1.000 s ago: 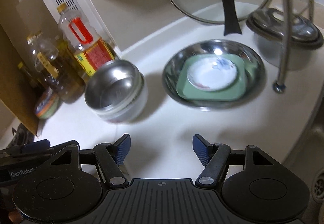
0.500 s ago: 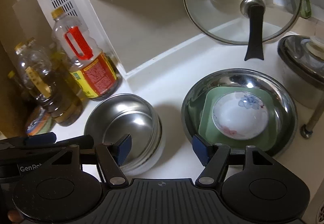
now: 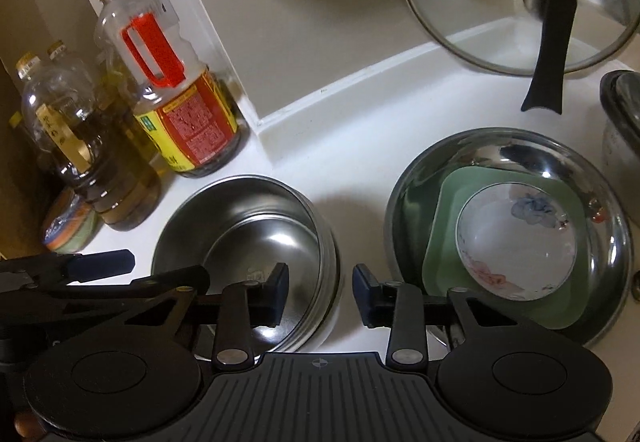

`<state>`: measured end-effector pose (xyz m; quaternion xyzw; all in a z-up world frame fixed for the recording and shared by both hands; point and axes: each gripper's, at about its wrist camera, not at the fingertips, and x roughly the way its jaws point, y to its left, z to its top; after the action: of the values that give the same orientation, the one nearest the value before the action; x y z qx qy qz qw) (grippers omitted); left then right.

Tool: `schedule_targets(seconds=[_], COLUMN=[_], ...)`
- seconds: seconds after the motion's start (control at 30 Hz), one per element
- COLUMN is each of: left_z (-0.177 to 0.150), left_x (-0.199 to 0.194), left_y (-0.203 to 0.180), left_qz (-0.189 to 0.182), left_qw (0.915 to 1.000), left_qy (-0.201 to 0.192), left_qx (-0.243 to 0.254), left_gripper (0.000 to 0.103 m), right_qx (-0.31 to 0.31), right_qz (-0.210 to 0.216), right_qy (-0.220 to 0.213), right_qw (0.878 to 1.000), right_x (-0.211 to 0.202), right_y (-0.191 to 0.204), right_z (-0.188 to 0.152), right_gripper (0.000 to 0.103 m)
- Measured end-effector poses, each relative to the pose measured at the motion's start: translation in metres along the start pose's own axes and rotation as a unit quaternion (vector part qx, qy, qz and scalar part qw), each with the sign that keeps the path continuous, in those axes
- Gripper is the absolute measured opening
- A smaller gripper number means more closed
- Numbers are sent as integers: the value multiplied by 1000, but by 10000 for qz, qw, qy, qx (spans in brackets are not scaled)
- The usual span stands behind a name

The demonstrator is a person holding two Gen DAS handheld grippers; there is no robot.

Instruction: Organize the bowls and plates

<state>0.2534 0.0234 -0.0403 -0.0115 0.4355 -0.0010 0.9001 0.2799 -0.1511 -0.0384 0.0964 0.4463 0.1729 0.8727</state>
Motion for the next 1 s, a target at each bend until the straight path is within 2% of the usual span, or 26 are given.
schedule_targets(seconds=[0.1,0.23,0.4,0.47,0.6,0.67,0.8,1.0], left_z=[0,-1,-1,-1,1,2,1,3], left_x=[4,9,15,18,20,19,18,20], left_y=[1,-1,0,0,-1,-4,-11,-8], left_qz=[0,23,27,51,7,-79,23,-30], left_qw=[10000,10000,9999,9999,9999,9998,9998,9997], left_qy=[54,57,124,145,137,146,122,198], left_qx=[-1,35,7,12,29,52,168,107], left_gripper=[73,60,52,44,35,23,22,23], right_qx=[-18,-14,-20,-21,-57,-98,-155,-131], right_qz=[-37,-139,-218,-242,-320,-367,-421,-479], right_qy=[79,158,194,205,227,254,307,407], right_qw=[10000,9998,9996,9995,9992,9990,9985,9979], right_x=[7,14,18,18,20,21,22,23], right_y=[1,1,2,2,6,8,10,11], right_z=[2,5,7,8,9,10,11,15], right_gripper=[30,24,21,20,19,18,17,17])
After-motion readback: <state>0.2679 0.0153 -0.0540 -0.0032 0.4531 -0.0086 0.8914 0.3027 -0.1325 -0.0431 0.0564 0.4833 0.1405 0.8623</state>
